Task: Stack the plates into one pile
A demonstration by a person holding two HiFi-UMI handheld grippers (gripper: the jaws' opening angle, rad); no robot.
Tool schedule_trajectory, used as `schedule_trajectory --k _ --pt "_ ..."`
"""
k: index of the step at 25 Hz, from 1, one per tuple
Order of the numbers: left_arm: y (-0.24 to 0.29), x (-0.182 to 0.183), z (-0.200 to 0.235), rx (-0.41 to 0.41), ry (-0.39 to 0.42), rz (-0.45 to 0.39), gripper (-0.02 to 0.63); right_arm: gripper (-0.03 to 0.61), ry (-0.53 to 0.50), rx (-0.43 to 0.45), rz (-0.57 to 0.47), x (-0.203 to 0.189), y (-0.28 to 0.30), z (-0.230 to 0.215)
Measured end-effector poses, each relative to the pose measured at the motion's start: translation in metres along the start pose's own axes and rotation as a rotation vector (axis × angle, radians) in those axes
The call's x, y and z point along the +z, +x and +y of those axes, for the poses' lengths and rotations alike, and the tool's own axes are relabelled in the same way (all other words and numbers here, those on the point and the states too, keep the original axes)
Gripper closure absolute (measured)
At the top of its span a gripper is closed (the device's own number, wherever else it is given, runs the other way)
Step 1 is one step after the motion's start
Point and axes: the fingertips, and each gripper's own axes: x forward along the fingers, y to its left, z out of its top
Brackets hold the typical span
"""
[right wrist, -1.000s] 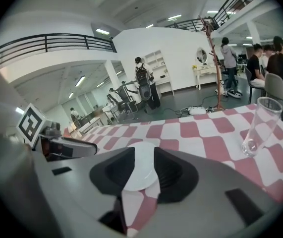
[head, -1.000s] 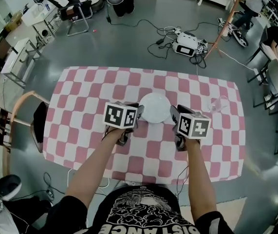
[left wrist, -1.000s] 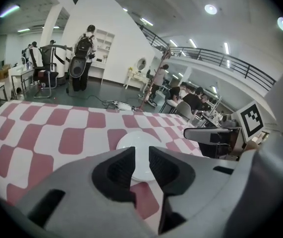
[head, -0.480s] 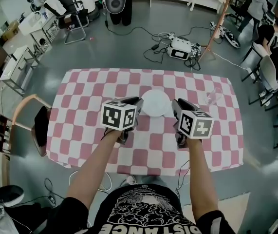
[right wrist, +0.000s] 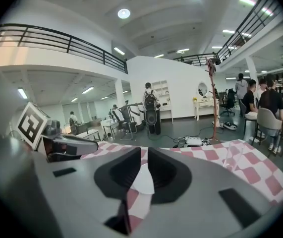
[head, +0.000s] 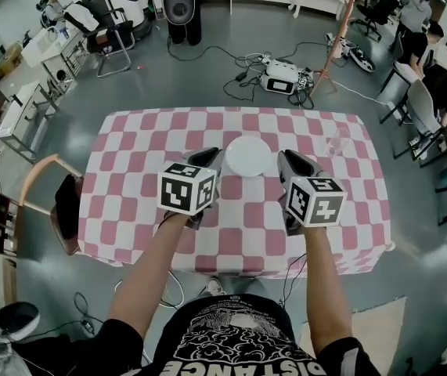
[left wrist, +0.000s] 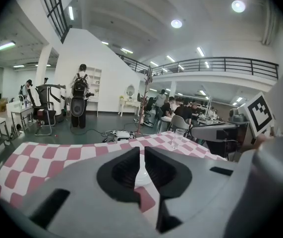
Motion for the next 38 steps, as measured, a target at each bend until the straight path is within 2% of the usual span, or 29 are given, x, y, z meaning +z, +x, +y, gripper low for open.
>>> schedule_trajectory --k 6,12,25,38 --pt "-0.025 0.004 0.000 0.016 0.088 -0.057 0.590 0.547 -0.035 -0.025 -0.054 0.005 -0.021 0.019" --pt "-0.043 0.002 0.000 0.024 0.129 -0.087 0.604 0.571 -0.050 -0.054 -0.091 0.003 -0.039 0.030" --pt "-0.065 -0.005 0.005 0.056 0.163 -0.104 0.604 0.573 -0.068 -0.096 -0.107 -0.004 -0.059 0.033" --pt "-0.067 -0.002 0.002 0.045 0.148 -0.115 0.604 0.574 -0.071 -0.103 -0.114 0.000 -0.062 0.034"
